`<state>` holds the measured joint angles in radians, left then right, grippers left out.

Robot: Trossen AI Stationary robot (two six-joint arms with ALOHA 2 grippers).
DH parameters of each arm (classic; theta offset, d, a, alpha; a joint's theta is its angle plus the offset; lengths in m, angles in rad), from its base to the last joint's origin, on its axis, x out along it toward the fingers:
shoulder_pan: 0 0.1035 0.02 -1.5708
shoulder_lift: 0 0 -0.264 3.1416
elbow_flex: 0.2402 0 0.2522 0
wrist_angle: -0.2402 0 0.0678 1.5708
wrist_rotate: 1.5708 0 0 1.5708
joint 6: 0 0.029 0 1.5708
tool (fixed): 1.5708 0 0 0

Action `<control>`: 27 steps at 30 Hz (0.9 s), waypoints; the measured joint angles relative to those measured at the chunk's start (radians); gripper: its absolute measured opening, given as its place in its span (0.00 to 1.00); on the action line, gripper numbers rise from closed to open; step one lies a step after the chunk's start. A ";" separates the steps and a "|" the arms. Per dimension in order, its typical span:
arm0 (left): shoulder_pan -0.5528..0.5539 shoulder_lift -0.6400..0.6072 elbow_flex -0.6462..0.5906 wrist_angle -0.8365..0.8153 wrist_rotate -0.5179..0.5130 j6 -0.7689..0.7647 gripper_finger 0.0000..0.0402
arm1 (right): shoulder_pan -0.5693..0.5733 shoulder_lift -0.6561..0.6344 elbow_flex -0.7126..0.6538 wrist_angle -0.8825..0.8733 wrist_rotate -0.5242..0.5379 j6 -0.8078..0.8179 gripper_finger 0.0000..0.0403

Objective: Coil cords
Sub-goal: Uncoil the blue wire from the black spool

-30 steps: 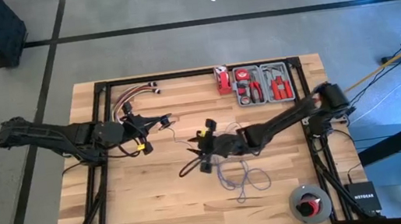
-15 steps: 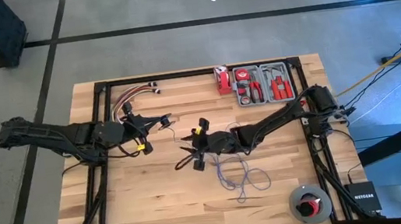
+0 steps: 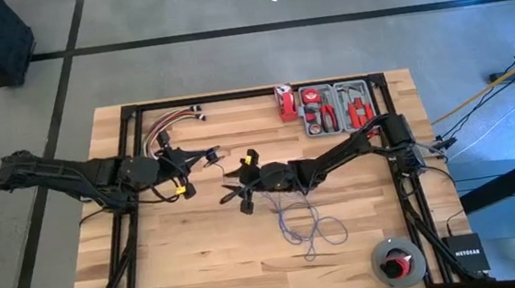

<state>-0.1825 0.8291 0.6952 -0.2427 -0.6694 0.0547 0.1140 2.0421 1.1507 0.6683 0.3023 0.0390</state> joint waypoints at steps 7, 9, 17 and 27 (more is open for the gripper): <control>0.000 0.000 0.000 0.000 0.000 -0.001 0.01 | -0.002 0.022 0.039 -0.011 -0.001 -0.026 0.30; 0.000 0.000 0.000 0.001 0.000 -0.002 0.01 | -0.002 0.022 0.039 -0.027 0.000 -0.050 0.22; 0.000 0.000 0.000 -0.002 0.000 -0.002 0.01 | 0.016 0.018 0.043 -0.091 0.011 -0.087 0.04; -0.001 0.000 0.000 0.017 0.000 -0.003 0.01 | 0.084 0.017 0.226 -0.160 -0.112 -0.189 0.01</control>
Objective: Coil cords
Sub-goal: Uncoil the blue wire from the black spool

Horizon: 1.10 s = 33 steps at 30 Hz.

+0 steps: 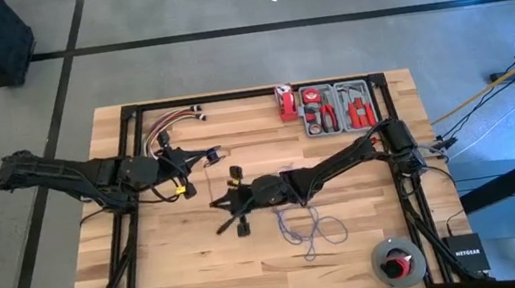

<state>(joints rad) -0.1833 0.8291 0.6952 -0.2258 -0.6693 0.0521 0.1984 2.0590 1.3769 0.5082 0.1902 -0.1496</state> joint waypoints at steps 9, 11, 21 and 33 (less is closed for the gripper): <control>0.000 0.000 0.000 -0.008 0.001 -0.001 0.01 | 0.137 -0.048 0.209 -0.270 0.299 -0.346 0.01; 0.000 0.000 0.000 -0.024 0.003 -0.011 0.01 | 0.172 -0.083 0.214 -0.286 0.392 -0.408 0.01; 0.000 0.000 0.000 -0.023 0.000 -0.016 0.01 | 0.281 -0.205 0.214 -0.669 0.766 -0.309 0.01; -0.085 -0.005 0.000 0.174 0.063 0.084 0.01 | 0.216 -0.199 -0.043 -0.889 0.691 0.188 0.01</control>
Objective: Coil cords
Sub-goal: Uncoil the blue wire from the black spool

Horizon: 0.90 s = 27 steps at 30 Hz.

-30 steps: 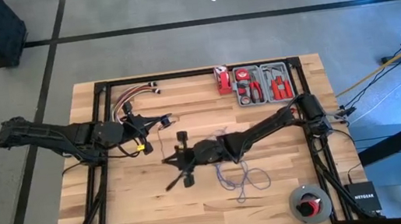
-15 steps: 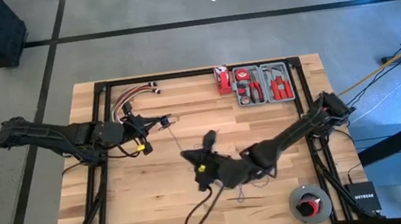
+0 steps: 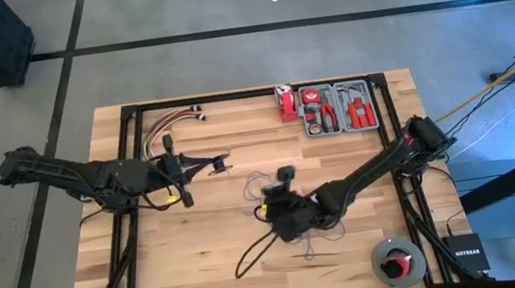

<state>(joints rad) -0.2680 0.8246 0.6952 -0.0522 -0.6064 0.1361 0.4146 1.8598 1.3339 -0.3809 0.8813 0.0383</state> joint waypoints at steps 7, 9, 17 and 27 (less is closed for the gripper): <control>0.006 0.035 0.000 0.192 -0.021 0.039 0.01 | -0.046 0.098 -0.123 0.632 -0.441 -0.221 0.01; 0.018 0.059 0.000 0.221 -0.064 0.039 0.01 | -0.050 0.123 -0.095 0.679 -0.509 -0.249 0.01; 0.089 0.140 -0.001 0.194 -0.235 0.050 0.01 | -0.001 0.123 0.050 0.602 -0.564 -0.414 0.01; 0.091 0.138 -0.001 -0.032 -0.247 0.126 0.01 | 0.150 -0.130 0.119 0.343 -0.147 -0.525 0.01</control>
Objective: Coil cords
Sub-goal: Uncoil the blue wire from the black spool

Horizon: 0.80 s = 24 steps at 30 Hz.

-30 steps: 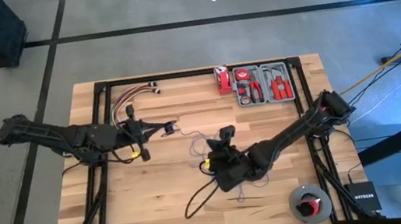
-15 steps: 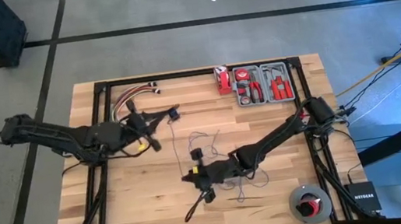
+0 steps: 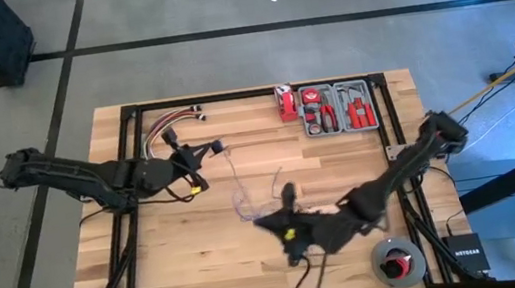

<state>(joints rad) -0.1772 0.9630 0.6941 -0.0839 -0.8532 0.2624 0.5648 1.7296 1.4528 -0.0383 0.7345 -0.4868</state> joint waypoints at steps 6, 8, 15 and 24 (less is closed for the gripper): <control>-0.019 -0.026 0.000 -0.053 0.054 -0.005 0.01 | 0.026 -0.099 0.000 -0.361 0.212 0.233 0.01; -0.027 -0.046 0.000 -0.071 0.127 -0.017 0.01 | 0.025 -0.102 0.000 -0.504 0.223 0.358 0.01; -0.058 -0.134 0.000 -0.062 0.258 -0.083 0.01 | -0.004 -0.095 -0.176 -0.592 0.237 0.562 0.01; -0.037 -0.111 -0.054 0.346 0.239 -0.102 0.01 | -0.106 0.019 -0.400 0.140 -0.158 0.360 0.01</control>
<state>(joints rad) -0.2138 0.8525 0.6401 0.2626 -0.6145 0.1602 0.4591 1.7482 1.0529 0.1017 0.5766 -0.1265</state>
